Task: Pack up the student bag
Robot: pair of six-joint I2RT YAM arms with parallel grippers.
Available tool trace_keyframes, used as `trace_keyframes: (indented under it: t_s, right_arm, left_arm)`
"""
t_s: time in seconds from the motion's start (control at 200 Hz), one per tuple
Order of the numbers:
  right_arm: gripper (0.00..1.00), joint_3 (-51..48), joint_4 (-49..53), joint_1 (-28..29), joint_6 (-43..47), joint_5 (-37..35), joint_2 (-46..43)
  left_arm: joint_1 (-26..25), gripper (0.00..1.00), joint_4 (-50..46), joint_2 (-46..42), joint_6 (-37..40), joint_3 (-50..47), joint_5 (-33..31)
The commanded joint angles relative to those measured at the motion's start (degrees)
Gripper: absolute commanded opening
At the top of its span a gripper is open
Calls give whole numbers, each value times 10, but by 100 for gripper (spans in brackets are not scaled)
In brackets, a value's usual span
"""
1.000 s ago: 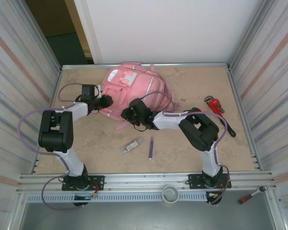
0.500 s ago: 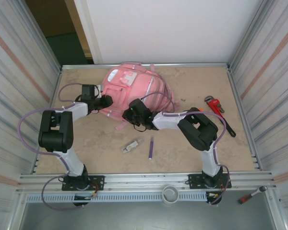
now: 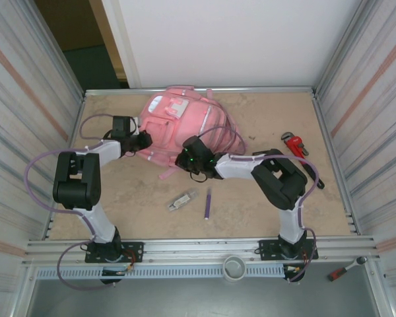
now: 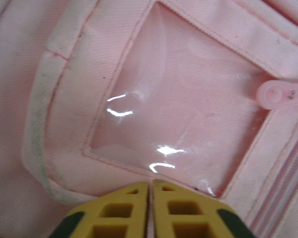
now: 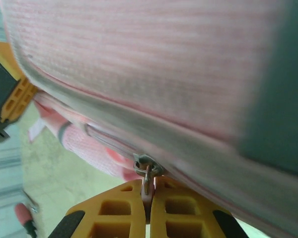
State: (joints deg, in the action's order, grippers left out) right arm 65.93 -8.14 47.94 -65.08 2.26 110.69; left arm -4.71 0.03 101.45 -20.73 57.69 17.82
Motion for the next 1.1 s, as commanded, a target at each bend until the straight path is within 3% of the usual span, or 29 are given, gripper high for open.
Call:
trace_keyframes:
  t_s: [0.0, 0.256, 0.406, 0.506, 0.616, 0.742, 0.827, 0.917, 1.012, 1.098]
  right_arm:
    - [0, -35, 92, -44, 70, -3, -62]
    - [0, -51, 214, -141, 211, 58, -111]
    - [0, -9, 254, -149, 306, 105, -115]
    - [0, -2, 250, -146, 352, 153, -122]
    - [0, 4, 254, -145, 399, 192, -129]
    - [0, 21, 277, -146, 440, 224, -142]
    - [0, 41, 308, -147, 470, 235, -147]
    - [0, 57, 332, -152, 493, 248, -150]
    - [0, 63, 338, -161, 497, 270, -152]
    - [0, 67, 337, -165, 497, 288, -155]
  left_arm:
    - [13, 8, -58, 30, 8, 5, -56]
    - [17, 8, -56, 34, 3, 3, -64]
    - [17, 10, -52, 28, 7, 3, -58]
    - [16, 24, -13, 0, 4, -14, -30]
    - [12, 50, 29, -45, 5, -26, 10]
    - [-5, 60, 108, -104, 18, -56, 43]
    - [-37, 62, 162, -139, 86, -81, 81]
    - [-96, 64, 199, -168, 213, -114, 98]
    - [-161, 65, 191, -176, 379, -129, 99]
    - [-202, 63, 169, -171, 466, -130, 113]
